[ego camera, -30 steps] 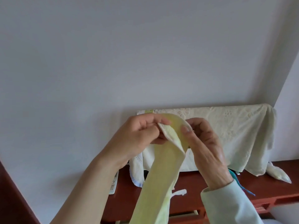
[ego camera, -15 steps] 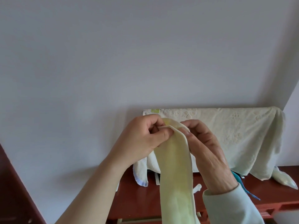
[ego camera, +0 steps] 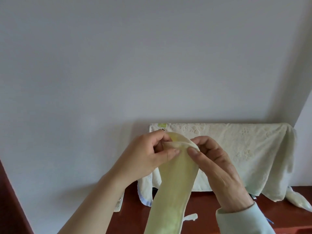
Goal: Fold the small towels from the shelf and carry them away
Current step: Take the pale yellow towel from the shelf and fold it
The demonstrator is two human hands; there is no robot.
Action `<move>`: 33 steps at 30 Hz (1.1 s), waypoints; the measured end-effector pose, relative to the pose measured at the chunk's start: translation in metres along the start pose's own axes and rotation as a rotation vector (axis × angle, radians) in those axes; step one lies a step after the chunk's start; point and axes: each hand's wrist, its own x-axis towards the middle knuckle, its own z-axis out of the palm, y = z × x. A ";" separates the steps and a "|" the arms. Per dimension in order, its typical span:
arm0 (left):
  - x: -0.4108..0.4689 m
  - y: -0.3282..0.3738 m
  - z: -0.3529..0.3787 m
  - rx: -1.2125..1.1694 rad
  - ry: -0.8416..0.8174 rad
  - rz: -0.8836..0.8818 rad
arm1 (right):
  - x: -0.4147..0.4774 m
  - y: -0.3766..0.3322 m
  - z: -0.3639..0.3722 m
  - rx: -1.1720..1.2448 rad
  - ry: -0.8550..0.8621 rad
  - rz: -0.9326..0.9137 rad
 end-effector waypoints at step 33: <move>0.004 0.020 0.001 -0.632 0.105 -0.020 | -0.016 -0.012 -0.035 0.016 0.062 -0.021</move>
